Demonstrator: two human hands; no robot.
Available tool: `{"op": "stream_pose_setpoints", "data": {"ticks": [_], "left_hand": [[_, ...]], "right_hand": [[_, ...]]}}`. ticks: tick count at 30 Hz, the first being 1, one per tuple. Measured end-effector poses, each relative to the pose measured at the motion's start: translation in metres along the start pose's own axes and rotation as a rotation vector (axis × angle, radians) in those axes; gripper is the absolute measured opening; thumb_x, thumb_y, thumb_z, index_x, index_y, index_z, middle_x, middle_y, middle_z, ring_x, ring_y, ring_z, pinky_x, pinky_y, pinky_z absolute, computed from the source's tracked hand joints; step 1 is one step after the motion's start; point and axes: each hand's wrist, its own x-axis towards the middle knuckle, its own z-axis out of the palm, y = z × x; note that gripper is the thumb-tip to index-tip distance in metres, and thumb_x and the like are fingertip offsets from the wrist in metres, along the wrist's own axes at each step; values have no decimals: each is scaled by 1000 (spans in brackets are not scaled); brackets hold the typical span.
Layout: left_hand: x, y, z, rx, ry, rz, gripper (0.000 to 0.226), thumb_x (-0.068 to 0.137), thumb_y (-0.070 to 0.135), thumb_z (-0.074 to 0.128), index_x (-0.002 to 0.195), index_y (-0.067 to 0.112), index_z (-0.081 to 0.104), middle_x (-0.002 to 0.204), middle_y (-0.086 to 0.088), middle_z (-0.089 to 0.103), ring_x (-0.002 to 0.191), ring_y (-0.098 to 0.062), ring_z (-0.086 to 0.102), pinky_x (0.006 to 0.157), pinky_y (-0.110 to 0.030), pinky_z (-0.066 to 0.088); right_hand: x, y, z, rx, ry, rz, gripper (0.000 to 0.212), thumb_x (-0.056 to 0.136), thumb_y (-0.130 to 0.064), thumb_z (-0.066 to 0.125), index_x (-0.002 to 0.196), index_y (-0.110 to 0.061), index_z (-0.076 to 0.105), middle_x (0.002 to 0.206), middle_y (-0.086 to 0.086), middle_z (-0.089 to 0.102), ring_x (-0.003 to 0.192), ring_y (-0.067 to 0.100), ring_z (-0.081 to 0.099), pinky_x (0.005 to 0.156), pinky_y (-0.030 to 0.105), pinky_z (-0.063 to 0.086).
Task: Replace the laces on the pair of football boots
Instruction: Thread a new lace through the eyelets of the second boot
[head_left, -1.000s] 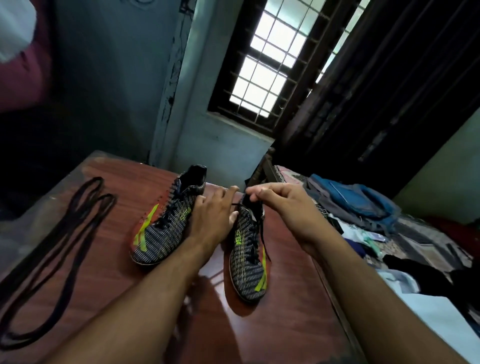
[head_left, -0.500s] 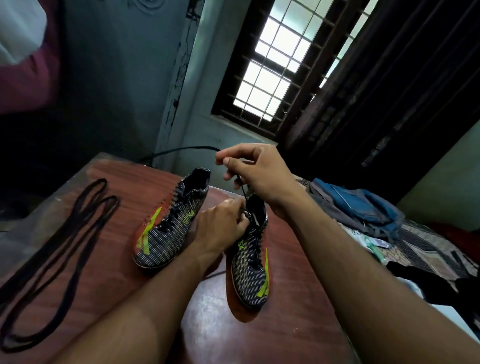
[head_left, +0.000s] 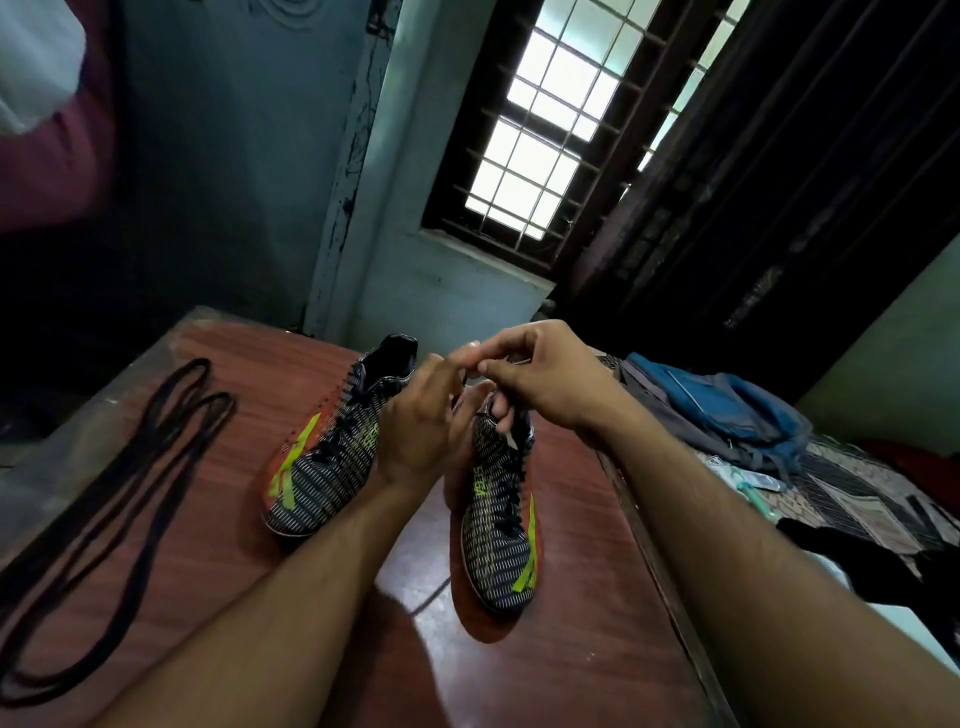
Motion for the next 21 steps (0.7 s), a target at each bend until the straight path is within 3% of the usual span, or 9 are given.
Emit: {"op": "stream_pose_setpoints", "data": {"ticks": [3, 7, 11, 13, 16, 19, 21], "left_hand": [[-2, -3, 3, -25, -36, -57, 32, 103, 39, 51, 105, 11, 67, 95, -4, 58, 70, -16, 54, 55, -31, 45], [0, -16, 8, -16, -132, -161, 21, 99, 26, 64, 99, 8, 75, 89, -3, 61, 73, -9, 51, 63, -25, 38], [-3, -19, 12, -86, -278, -267, 8, 94, 16, 72, 99, 12, 77, 93, -2, 70, 78, -12, 64, 75, -32, 56], [-2, -16, 11, -145, -273, -335, 7, 93, 17, 73, 98, 16, 78, 87, 5, 73, 75, -5, 67, 75, -30, 59], [1, -11, 7, -363, -279, -505, 4, 90, 11, 76, 92, 15, 77, 80, 8, 74, 76, 2, 69, 73, -17, 56], [4, -5, 8, -751, -299, -697, 11, 90, 0, 75, 86, 9, 71, 79, -4, 75, 76, -14, 73, 73, -32, 62], [6, -4, 9, -874, -308, -749, 13, 92, -4, 70, 86, 6, 67, 79, -11, 74, 75, -19, 73, 70, -33, 63]], "right_hand": [[-4, 4, 2, 19, -37, 8, 16, 102, -6, 61, 104, -9, 76, 69, 12, 74, 57, 24, 71, 68, 46, 59], [-6, 8, -1, 95, -67, 33, 15, 102, -8, 60, 109, -6, 74, 74, 19, 74, 67, 40, 73, 69, 51, 61], [-8, 13, -3, 195, -54, 31, 15, 103, -4, 58, 111, 1, 70, 101, 27, 72, 80, 32, 75, 55, 38, 63], [-9, 16, -6, 232, -80, 28, 17, 104, -1, 55, 114, 2, 68, 107, 25, 72, 82, 29, 76, 59, 35, 64], [-8, 26, -12, 218, -122, 29, 18, 106, -1, 50, 116, -2, 65, 103, 19, 76, 89, 32, 77, 75, 38, 65], [-3, 51, -22, 110, -58, 38, 13, 106, -3, 49, 105, -7, 61, 98, 12, 79, 89, 24, 78, 77, 32, 62], [-2, 76, -25, -105, 38, 8, 11, 102, -7, 57, 99, -15, 63, 96, 2, 79, 89, 12, 76, 82, 34, 60]]}}
